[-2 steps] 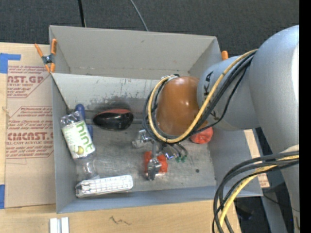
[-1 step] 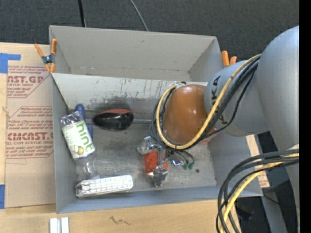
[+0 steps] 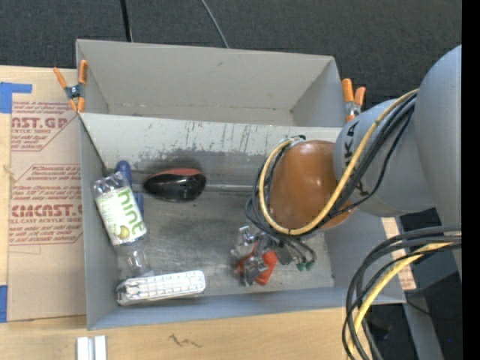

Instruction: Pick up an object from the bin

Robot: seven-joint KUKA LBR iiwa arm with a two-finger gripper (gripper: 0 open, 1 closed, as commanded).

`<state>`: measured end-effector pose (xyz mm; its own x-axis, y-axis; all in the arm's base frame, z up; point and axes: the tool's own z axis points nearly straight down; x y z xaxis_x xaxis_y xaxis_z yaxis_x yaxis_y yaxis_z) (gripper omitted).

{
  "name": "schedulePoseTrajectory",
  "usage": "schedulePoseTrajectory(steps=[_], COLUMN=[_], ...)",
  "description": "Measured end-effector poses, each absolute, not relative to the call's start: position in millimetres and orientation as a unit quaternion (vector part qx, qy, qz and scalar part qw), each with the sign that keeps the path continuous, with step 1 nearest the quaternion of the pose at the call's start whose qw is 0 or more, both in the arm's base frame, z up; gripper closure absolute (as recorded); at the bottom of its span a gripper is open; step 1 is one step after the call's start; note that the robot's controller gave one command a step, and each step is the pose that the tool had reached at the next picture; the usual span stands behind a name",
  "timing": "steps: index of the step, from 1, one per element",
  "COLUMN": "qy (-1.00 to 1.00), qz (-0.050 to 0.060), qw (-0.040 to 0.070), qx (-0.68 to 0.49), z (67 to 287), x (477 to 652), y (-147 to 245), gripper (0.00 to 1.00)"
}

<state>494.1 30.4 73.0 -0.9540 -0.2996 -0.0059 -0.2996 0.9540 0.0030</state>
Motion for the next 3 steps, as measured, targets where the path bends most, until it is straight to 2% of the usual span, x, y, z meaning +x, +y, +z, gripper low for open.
schedulePoseTrajectory(steps=[1, 2, 3], qy=[0.988, 0.985, 0.985], qz=[0.002, 0.0, 0.001], qw=[0.003, 0.002, 0.001], qx=[-0.152, -0.17, -0.17], z=[73, 214, 214], x=[494.1, 494.5, 494.0], y=[30, 38, 38], gripper=[1.0, 1.0, 1.0])
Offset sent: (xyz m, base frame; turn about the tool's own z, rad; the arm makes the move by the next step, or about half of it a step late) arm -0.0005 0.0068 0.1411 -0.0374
